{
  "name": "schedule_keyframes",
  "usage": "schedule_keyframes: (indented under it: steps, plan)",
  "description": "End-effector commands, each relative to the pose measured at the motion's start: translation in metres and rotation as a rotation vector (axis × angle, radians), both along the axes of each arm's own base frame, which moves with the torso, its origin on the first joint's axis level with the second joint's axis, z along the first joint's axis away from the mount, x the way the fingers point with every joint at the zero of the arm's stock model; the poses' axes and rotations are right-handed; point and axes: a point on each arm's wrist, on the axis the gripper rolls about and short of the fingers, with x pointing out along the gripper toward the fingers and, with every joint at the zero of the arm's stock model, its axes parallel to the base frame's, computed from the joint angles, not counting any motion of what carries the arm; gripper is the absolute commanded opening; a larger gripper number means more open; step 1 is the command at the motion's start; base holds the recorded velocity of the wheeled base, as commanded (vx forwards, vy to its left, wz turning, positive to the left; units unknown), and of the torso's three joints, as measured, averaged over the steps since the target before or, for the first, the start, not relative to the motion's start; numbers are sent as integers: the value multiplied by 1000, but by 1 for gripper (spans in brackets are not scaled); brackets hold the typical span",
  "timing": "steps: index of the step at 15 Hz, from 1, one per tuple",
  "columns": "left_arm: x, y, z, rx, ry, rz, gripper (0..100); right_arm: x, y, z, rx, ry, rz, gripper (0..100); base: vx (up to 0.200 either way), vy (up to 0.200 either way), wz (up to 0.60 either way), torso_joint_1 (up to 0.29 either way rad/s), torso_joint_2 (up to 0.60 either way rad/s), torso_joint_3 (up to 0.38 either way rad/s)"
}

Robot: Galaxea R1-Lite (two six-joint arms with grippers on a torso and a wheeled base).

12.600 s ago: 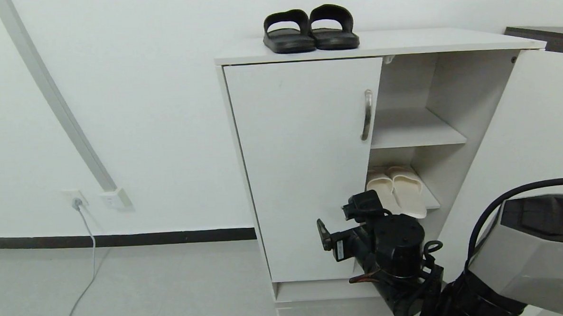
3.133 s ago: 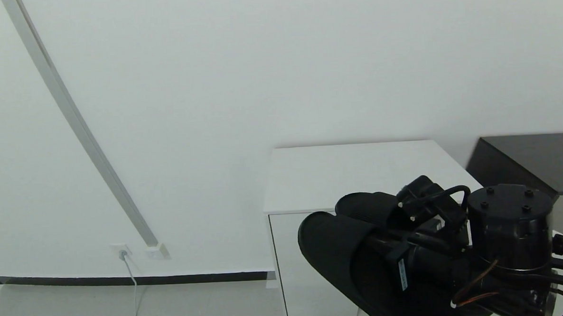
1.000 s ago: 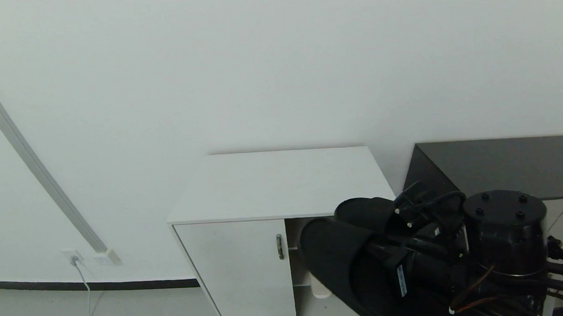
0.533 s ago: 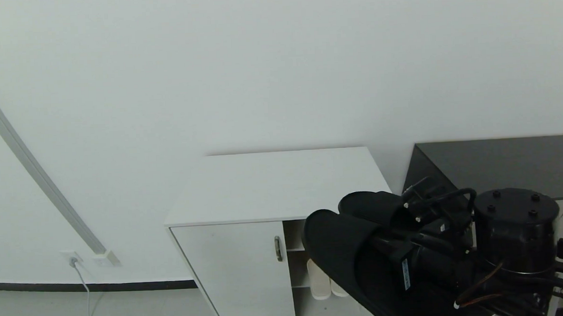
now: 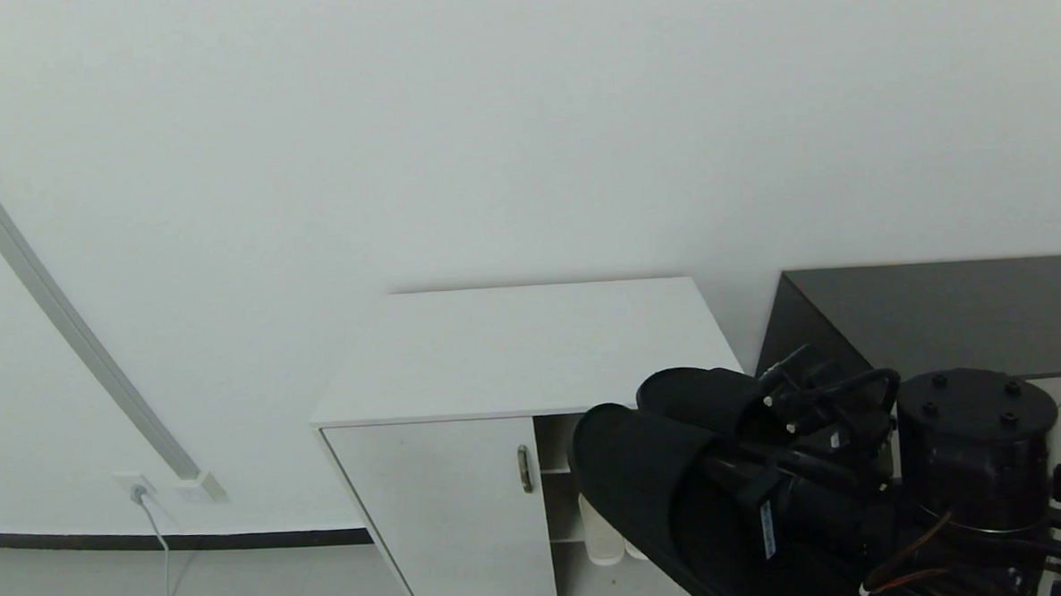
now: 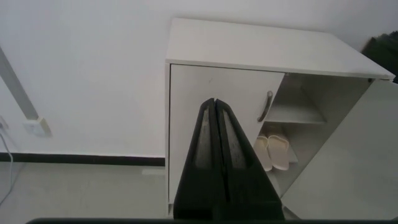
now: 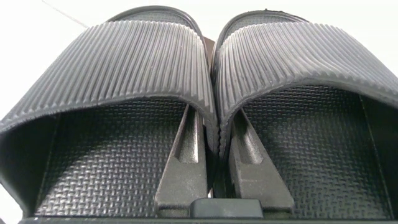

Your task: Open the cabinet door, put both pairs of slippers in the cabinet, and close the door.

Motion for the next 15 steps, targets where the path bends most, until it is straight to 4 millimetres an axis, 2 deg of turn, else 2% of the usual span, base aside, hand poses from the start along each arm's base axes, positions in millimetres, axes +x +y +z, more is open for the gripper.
schedule_keyframes:
  steps: [1, 4, 15]
  plan:
    - [0, 0, 0, 0, 1, 1, 0, -1, 1, -2, -5, 4, 5, 0, 0, 0, 0, 0, 0, 0]
    - [0, 0, 0, 0, -1, 1, 0, -1, 1, -2, -4, 5, 6, 0, 0, 0, 0, -86, 203, 107]
    - [0, 0, 0, 0, -1, 1, 0, -2, 1, -6, -17, 16, 10, 0, 0, 0, 0, -166, 373, 207]
